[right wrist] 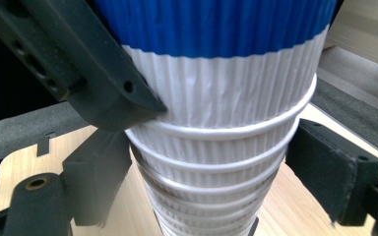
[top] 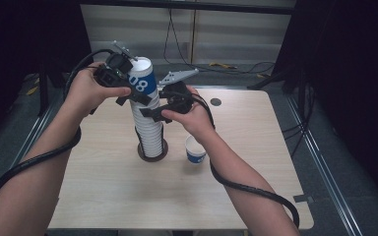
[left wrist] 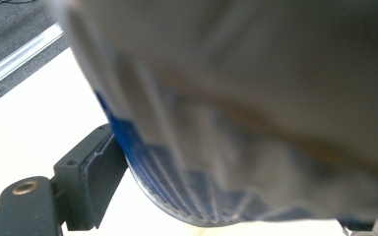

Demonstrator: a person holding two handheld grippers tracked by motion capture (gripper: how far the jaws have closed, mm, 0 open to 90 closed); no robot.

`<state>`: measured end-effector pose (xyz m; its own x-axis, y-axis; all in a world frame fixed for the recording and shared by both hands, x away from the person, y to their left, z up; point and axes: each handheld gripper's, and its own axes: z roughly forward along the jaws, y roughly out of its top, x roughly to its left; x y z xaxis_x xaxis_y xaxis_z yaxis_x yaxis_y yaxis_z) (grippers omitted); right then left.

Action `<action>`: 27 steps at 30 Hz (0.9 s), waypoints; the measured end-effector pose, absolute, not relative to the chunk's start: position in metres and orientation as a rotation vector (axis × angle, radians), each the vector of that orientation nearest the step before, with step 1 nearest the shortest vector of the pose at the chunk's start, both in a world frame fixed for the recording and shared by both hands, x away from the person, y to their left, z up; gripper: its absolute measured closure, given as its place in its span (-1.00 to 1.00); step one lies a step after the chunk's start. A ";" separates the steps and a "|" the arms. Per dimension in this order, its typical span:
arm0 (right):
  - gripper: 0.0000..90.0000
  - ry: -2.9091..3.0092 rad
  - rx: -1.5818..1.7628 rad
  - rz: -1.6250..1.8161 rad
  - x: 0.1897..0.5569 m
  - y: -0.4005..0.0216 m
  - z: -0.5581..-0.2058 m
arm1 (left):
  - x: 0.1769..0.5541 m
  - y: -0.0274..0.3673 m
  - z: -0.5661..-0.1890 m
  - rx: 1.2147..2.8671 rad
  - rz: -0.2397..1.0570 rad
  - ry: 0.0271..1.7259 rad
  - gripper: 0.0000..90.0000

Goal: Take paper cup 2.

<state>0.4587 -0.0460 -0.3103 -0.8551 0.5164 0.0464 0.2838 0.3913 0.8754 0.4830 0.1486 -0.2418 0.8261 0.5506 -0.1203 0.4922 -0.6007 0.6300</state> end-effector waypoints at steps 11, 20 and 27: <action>-0.61 2.408 0.717 1.455 0.456 -0.047 -0.311 | 0.481 0.147 -0.240 2.330 0.110 0.767 -0.67; -0.60 2.419 0.700 1.441 0.456 -0.048 -0.311 | 0.481 0.149 -0.236 2.327 0.112 0.767 -0.65; -0.59 2.431 0.706 1.431 0.456 -0.049 -0.313 | 0.479 0.150 -0.229 2.296 0.118 0.768 -0.62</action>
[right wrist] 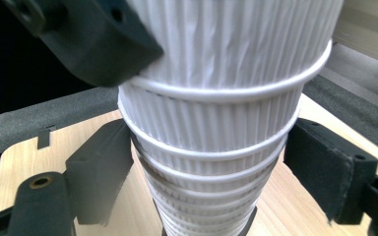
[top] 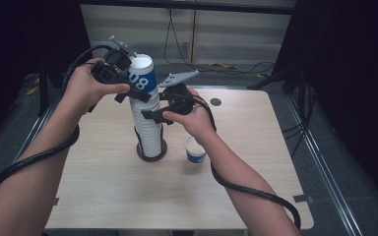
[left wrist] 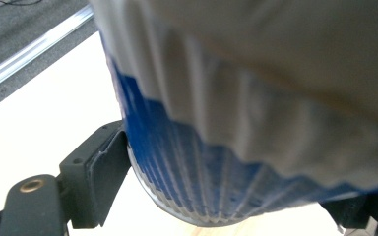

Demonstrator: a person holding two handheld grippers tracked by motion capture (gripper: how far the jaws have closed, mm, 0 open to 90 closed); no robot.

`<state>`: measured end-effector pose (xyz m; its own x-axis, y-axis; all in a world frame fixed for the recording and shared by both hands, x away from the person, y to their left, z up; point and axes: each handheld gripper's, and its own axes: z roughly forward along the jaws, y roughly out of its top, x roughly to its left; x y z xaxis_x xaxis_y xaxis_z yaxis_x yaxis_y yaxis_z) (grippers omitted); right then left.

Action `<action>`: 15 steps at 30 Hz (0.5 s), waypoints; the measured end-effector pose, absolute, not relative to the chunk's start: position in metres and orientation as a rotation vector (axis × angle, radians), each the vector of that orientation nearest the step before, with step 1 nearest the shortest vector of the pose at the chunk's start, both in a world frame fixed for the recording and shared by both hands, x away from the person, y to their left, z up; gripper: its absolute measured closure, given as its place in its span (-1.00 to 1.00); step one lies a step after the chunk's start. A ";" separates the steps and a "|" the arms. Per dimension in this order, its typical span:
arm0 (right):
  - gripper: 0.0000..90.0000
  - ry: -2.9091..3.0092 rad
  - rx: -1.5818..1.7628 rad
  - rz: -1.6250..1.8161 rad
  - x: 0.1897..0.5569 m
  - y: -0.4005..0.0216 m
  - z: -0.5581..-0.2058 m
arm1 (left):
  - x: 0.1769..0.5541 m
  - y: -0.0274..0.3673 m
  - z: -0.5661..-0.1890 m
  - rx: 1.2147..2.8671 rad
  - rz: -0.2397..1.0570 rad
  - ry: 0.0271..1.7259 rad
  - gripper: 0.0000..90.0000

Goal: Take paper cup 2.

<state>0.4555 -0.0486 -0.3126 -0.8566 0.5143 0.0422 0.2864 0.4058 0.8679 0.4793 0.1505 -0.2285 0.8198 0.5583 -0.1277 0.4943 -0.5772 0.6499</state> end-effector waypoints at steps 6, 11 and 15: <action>-0.59 2.435 0.708 1.425 0.454 -0.049 -0.312 | 0.477 0.153 -0.222 2.294 0.113 0.762 -0.59; -0.59 2.429 0.721 1.428 0.454 -0.048 -0.312 | 0.478 0.153 -0.222 2.286 0.103 0.775 -0.59; -0.59 2.428 0.721 1.430 0.454 -0.048 -0.312 | 0.478 0.154 -0.220 2.297 0.103 0.772 -0.59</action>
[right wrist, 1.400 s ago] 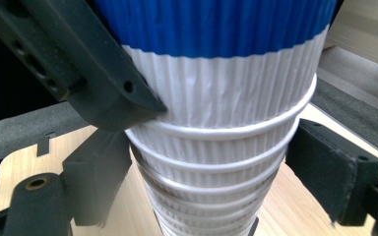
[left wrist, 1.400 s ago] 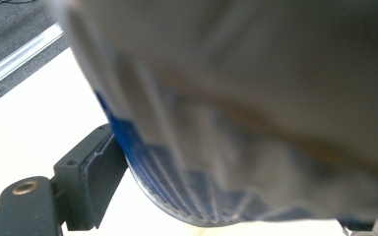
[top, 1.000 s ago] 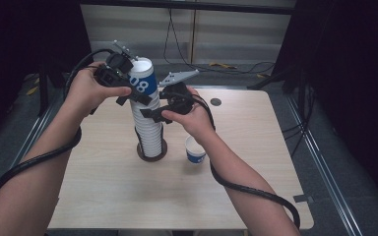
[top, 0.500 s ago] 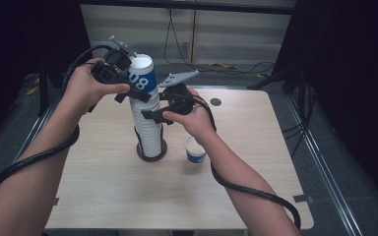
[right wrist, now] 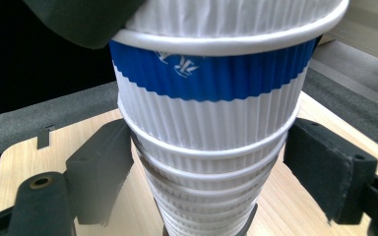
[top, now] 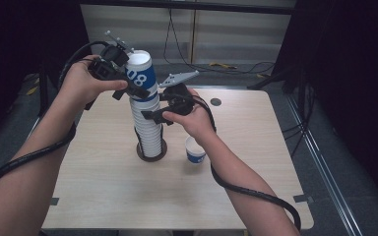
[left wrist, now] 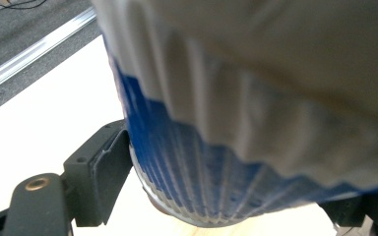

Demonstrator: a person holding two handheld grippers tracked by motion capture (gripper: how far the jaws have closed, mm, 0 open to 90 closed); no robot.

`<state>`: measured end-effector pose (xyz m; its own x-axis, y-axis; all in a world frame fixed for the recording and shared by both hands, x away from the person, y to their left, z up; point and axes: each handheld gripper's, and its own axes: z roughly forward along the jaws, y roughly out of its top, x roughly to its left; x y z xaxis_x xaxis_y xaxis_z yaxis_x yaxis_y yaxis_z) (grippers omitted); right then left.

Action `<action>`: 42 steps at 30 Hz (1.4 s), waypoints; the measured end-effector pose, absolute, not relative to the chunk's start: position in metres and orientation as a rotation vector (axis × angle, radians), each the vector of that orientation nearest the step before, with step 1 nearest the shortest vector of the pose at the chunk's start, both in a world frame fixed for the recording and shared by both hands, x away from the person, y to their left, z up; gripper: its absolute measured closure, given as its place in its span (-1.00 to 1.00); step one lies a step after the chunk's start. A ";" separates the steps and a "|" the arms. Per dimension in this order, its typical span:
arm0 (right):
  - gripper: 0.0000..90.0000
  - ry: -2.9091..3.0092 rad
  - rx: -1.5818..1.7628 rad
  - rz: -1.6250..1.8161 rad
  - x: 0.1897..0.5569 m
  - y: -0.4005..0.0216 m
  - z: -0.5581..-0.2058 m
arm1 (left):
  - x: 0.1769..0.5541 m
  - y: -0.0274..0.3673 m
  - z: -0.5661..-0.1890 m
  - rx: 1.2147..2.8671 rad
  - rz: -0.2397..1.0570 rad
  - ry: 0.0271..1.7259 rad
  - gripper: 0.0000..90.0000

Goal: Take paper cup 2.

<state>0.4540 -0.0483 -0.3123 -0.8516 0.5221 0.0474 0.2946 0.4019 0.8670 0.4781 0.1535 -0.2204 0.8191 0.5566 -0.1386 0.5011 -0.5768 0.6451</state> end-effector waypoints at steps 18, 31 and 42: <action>-0.55 2.424 0.741 1.438 0.453 -0.051 -0.313 | 0.477 0.155 -0.203 2.312 0.122 0.767 -0.59; -0.51 2.420 0.744 1.432 0.451 -0.052 -0.315 | 0.476 0.158 -0.194 2.275 0.153 0.766 -0.59; -0.55 2.417 0.748 1.432 0.448 -0.060 -0.317 | 0.473 0.166 -0.187 2.251 0.174 0.780 -0.59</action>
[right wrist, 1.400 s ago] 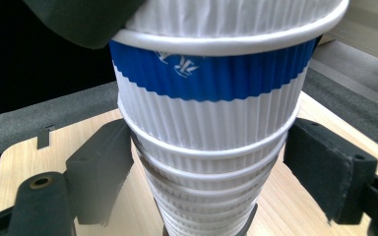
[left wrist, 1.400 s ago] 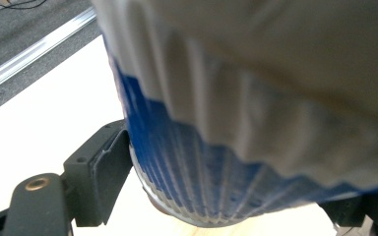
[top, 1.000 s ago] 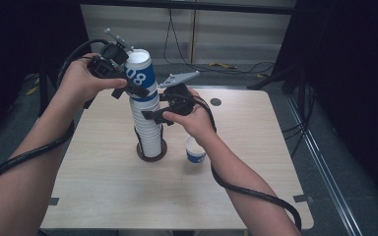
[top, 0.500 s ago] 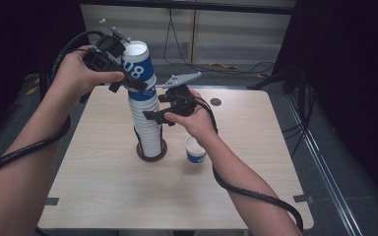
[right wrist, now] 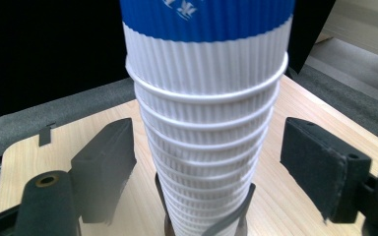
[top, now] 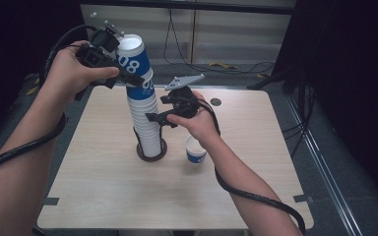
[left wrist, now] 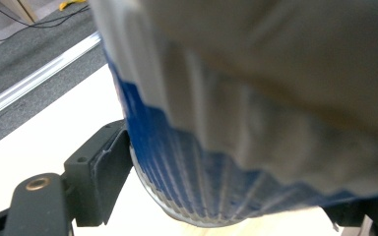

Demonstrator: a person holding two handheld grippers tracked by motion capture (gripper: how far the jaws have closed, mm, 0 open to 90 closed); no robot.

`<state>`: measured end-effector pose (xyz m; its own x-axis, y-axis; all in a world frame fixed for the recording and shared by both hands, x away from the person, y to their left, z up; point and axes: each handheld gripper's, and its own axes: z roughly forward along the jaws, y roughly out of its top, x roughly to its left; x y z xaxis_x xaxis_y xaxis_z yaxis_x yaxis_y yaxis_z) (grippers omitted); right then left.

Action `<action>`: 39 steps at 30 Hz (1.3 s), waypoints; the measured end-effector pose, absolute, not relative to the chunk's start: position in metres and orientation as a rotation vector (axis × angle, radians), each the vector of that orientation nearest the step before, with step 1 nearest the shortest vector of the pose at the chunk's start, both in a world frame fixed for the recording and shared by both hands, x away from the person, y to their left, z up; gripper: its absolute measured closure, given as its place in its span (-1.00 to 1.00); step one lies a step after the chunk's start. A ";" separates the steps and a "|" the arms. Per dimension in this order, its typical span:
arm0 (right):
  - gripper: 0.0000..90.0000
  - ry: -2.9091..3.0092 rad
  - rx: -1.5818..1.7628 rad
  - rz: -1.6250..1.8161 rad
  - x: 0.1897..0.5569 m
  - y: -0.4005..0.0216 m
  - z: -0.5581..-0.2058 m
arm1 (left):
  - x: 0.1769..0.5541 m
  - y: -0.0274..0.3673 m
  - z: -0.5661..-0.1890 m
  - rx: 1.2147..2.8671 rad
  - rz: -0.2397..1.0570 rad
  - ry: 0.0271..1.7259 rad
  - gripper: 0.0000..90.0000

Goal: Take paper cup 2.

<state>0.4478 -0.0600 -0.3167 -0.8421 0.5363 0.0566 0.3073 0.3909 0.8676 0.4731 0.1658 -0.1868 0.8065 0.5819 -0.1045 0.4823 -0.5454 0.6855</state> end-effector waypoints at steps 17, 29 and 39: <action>-0.56 2.418 0.774 1.438 0.443 -0.072 -0.322 | 0.467 0.175 -0.175 2.220 0.196 0.791 -0.59; -0.57 2.431 0.773 1.426 0.440 -0.074 -0.326 | 0.458 0.192 -0.179 2.205 0.166 0.783 -0.58; -0.58 2.446 0.772 1.404 0.440 -0.077 -0.329 | 0.442 0.202 -0.179 2.222 0.166 0.759 -0.57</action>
